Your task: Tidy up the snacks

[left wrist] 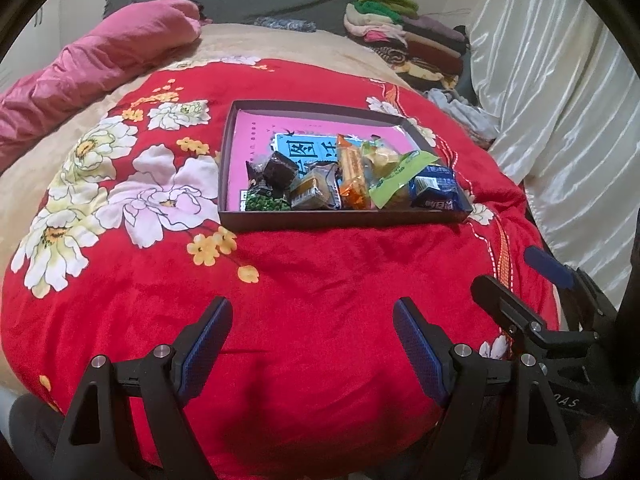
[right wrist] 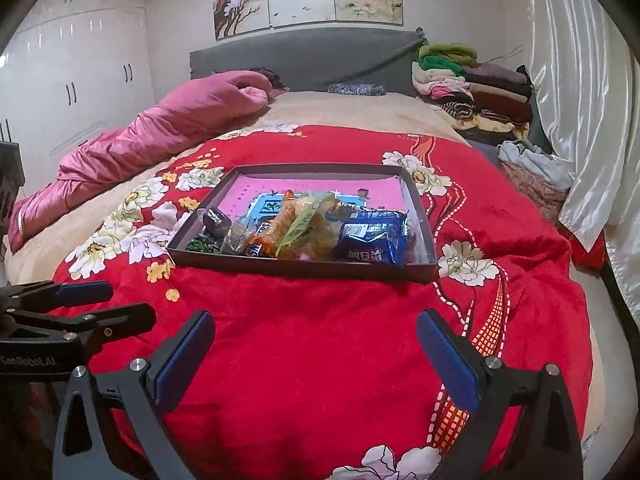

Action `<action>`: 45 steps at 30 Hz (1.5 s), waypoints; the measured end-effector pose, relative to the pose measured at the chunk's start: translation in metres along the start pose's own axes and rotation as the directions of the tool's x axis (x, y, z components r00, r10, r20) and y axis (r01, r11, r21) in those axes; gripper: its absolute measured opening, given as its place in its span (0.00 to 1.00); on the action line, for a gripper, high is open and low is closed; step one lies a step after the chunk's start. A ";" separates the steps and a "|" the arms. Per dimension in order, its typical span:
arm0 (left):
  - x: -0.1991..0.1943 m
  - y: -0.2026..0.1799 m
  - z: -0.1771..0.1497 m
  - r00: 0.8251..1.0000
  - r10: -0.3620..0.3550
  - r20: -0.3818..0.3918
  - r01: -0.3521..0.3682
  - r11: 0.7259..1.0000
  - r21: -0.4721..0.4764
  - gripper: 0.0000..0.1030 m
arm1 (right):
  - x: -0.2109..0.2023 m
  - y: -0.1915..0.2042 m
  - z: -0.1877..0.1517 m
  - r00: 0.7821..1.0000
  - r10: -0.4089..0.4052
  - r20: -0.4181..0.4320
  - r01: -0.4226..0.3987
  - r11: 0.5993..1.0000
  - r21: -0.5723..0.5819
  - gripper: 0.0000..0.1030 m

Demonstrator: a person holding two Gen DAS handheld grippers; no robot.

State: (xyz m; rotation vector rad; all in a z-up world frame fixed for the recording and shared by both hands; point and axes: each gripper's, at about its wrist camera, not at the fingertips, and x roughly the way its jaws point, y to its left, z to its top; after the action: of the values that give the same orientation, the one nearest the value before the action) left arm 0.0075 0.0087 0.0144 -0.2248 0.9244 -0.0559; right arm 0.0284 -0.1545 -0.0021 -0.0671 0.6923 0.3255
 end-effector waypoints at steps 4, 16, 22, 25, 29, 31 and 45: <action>-0.001 0.000 0.000 1.000 0.005 0.002 -0.005 1.000 -0.001 0.81 | 0.001 0.000 -0.001 1.000 -0.004 -0.004 0.004 1.000 -0.001 0.99; -0.001 0.001 0.001 1.000 0.021 0.009 -0.021 1.000 -0.002 0.81 | 0.004 -0.001 -0.002 1.000 -0.009 -0.016 0.009 1.000 0.000 0.99; -0.003 0.001 0.001 1.000 0.019 0.022 -0.019 1.000 -0.007 0.81 | 0.005 -0.001 -0.002 1.000 -0.010 -0.020 0.010 1.000 -0.002 0.99; -0.005 0.000 0.002 0.999 0.026 0.032 -0.026 1.000 -0.001 0.81 | 0.005 -0.001 -0.003 1.000 -0.009 -0.021 0.009 1.000 -0.002 0.99; -0.005 -0.002 0.002 0.999 0.030 0.039 -0.030 1.000 0.006 0.81 | 0.006 -0.002 -0.003 1.000 -0.007 -0.021 0.007 1.000 0.004 0.99; -0.005 -0.003 0.002 0.999 0.036 0.037 -0.037 0.999 0.008 0.81 | 0.006 -0.003 -0.004 1.000 -0.008 -0.021 0.008 1.000 0.007 0.99; -0.006 -0.006 0.002 0.997 0.050 0.050 -0.051 0.999 0.011 0.81 | 0.007 -0.003 -0.003 1.000 -0.005 -0.020 0.006 1.000 0.010 0.99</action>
State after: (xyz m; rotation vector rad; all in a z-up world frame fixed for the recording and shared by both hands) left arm 0.0058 0.0044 0.0218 -0.1908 0.8792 -0.0092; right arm 0.0324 -0.1564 -0.0087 -0.0630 0.7133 0.3167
